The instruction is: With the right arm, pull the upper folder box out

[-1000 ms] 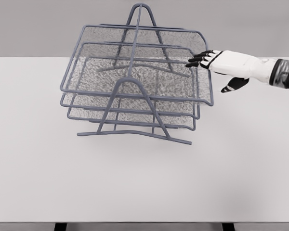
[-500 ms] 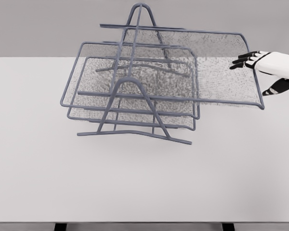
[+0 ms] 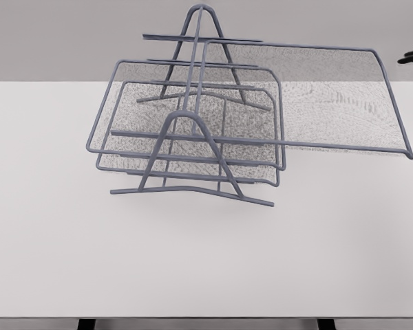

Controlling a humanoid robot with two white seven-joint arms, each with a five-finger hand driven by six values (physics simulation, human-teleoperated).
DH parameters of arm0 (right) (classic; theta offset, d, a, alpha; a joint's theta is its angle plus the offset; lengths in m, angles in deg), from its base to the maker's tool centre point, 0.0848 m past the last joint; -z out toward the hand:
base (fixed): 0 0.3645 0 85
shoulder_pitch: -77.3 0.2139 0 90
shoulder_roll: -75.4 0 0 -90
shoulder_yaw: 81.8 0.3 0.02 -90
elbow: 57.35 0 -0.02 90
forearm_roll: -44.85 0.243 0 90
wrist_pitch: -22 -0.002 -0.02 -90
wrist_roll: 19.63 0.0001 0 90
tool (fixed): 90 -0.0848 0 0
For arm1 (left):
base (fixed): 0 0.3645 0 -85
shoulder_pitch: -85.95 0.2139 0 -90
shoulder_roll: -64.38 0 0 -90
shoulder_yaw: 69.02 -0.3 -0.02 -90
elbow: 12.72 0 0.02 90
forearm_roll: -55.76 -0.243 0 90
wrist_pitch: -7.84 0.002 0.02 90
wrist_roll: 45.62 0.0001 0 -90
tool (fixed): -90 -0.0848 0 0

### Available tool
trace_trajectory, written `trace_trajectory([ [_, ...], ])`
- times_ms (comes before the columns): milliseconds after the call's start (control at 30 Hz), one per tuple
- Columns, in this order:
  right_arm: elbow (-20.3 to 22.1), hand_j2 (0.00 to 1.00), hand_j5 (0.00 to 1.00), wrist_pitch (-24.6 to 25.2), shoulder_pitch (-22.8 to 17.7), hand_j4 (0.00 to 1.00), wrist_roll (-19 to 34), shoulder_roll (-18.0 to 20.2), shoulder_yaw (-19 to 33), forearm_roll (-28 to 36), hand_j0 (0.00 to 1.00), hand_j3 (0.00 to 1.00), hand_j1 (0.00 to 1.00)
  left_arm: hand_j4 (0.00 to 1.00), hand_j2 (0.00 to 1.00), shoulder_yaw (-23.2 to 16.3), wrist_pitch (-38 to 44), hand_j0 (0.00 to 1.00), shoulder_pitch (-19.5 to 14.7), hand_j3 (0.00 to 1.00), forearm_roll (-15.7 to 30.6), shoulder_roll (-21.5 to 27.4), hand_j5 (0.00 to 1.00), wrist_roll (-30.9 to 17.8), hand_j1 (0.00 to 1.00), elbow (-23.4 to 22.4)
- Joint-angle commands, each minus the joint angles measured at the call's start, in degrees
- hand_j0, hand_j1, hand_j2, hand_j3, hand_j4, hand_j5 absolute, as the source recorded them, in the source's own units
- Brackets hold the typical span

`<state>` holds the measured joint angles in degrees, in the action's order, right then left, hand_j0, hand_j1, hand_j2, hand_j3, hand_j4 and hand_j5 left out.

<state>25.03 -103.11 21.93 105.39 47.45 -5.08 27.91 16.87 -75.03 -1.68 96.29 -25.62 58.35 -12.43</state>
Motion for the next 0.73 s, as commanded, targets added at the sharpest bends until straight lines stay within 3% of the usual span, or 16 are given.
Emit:
trace_trajectory([
  [0,10.78,1.0,1.0,0.11,0.09,1.0,-0.02,4.39,0.36,8.5,1.0,1.0,1.0,1.0,1.0,-0.02,-0.01,1.0,0.0,1.0,-0.01,0.0,1.0,0.0,1.0,-0.03],
  [67,13.6,1.0,1.0,0.11,1.14,1.0,-0.02,4.13,-0.52,10.44,1.0,1.0,1.0,1.0,1.0,-0.02,-0.01,1.0,0.0,1.0,-0.01,0.0,1.0,0.0,1.0,-0.03],
  [167,14.04,1.0,1.0,0.11,1.23,1.0,-0.02,-0.79,-2.8,10.7,1.0,1.0,1.0,1.0,1.0,-0.02,-0.01,1.0,0.0,1.0,-0.1,0.0,1.0,0.0,1.0,-0.03],
  [200,14.13,1.0,1.0,0.11,1.23,1.0,-0.02,-2.9,-2.89,10.7,1.0,1.0,1.0,1.0,1.0,0.07,0.16,1.0,2.63,1.0,-0.1,0.0,1.0,0.26,1.0,-0.82],
  [233,14.21,1.0,1.0,0.11,1.58,1.0,-0.02,-4.04,-2.98,10.61,1.0,1.0,1.0,1.0,1.0,0.07,0.08,1.0,2.99,1.0,-0.01,0.0,1.0,0.18,1.0,-0.47],
  [300,14.3,1.0,1.0,0.11,2.81,1.0,-0.02,-5.01,-4.12,10.61,1.0,1.0,1.0,1.0,1.0,0.07,-0.01,1.0,1.58,1.0,-0.01,0.0,1.0,0.18,1.0,-0.03],
  [333,14.39,1.0,1.0,0.11,4.57,1.0,-0.02,-7.91,-7.63,10.61,1.0,1.0,1.0,1.0,1.0,0.07,0.08,1.0,1.67,1.0,-0.01,0.0,1.0,0.18,1.0,-0.3],
  [367,14.39,1.0,1.0,0.11,4.48,1.0,-0.02,-8.88,-7.9,10.61,1.0,1.0,1.0,1.0,1.0,0.07,0.08,1.0,1.67,1.0,-0.01,0.0,1.0,0.26,1.0,-0.47],
  [700,14.39,1.0,1.0,0.11,2.37,1.0,-0.02,-8.35,-9.04,10.52,1.0,1.0,1.0,1.0,1.0,0.07,0.08,1.0,1.58,1.0,-0.01,0.0,1.0,0.35,1.0,-0.21],
])
